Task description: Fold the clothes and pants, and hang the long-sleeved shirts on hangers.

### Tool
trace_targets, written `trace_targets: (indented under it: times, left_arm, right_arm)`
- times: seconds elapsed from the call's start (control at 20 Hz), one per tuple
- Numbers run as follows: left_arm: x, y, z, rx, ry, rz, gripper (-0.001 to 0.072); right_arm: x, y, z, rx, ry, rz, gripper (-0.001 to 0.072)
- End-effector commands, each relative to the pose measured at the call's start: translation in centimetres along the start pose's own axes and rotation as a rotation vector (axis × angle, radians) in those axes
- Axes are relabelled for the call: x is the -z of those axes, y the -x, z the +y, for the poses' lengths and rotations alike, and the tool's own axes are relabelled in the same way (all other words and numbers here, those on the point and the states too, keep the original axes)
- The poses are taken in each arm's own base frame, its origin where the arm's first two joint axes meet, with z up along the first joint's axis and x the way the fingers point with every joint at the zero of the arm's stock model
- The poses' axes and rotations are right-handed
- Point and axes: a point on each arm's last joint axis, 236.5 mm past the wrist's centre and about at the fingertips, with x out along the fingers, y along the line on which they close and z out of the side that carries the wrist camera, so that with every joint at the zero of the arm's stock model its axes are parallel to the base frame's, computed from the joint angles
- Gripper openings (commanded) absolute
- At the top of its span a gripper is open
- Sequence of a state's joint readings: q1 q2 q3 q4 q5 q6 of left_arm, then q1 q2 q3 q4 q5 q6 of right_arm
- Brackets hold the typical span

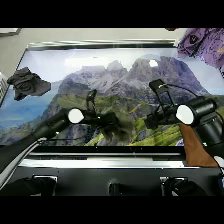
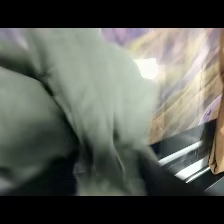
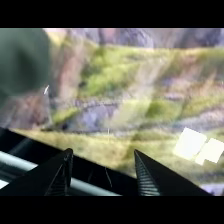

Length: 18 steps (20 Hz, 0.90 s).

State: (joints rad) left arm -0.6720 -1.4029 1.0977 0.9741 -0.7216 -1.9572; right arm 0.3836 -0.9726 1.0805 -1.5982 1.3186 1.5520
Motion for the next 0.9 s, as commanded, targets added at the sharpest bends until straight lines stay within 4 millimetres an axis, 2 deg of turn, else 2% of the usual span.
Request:
trace_targets:
  times: [0.0,0.05,0.1,0.15,0.25,0.3,0.4,0.45,0.5,0.6,0.7,0.85]
  left_arm:
    - [0.2,-0.7,0.5,-0.012,0.071,0.017,0.0661]
    - [-1.3,1.1,1.0,-0.01,0.061,-0.004,0.0682]
    - [-3.1,3.6,2.0,-0.015,0.045,-0.032,0.0682]
    - [-4.7,6.0,3.4,-0.031,0.036,-0.064,0.0683]
    - [-7.4,11.2,7.3,-0.104,0.049,-0.128,0.0682]
    - [-8.3,13.5,9.4,-0.147,0.074,-0.158,0.0682]
    - [-9.7,17.6,13.4,-0.207,0.126,-0.207,0.068]
    - [-10.1,19.1,14.9,-0.222,0.148,-0.225,0.0679]
    - [-10.6,20.4,16.5,-0.236,0.183,-0.244,0.0679]
    - [-11.4,22.4,19.1,-0.255,0.254,-0.287,0.0679]
    - [-12.0,23.9,21.0,-0.268,0.307,-0.326,0.0678]
    - [-12.5,25.7,23.2,-0.282,0.368,-0.367,0.0678]
  right_arm:
    - [1.1,0.4,-2.0,0.082,0.019,0.042,0.0453]
    - [1.0,0.5,-3.6,0.153,0.021,0.039,0.0454]
    - [0.5,0.7,-5.2,0.204,-0.059,0.007,0.0475]
    - [0.0,0.4,-5.9,0.185,-0.153,-0.026,0.0493]
    - [0.7,-2.0,-6.1,0.058,-0.353,-0.036,0.0492]
    - [1.7,-3.9,-5.1,-0.063,-0.454,-0.009,0.0493]
    - [3.1,-6.8,-1.2,-0.347,-0.575,0.04,0.0502]
    - [3.6,-7.8,0.7,-0.459,-0.609,0.058,0.0504]
    - [4.4,-8.8,2.7,-0.547,-0.632,0.088,0.0558]
    - [5.0,-9.9,6.4,-0.695,-0.666,0.122,0.0598]
    - [4.9,-11.0,8.3,-0.74,-0.691,0.121,0.0597]
    - [4.2,-12.9,9.6,-0.701,-0.681,0.103,0.0594]
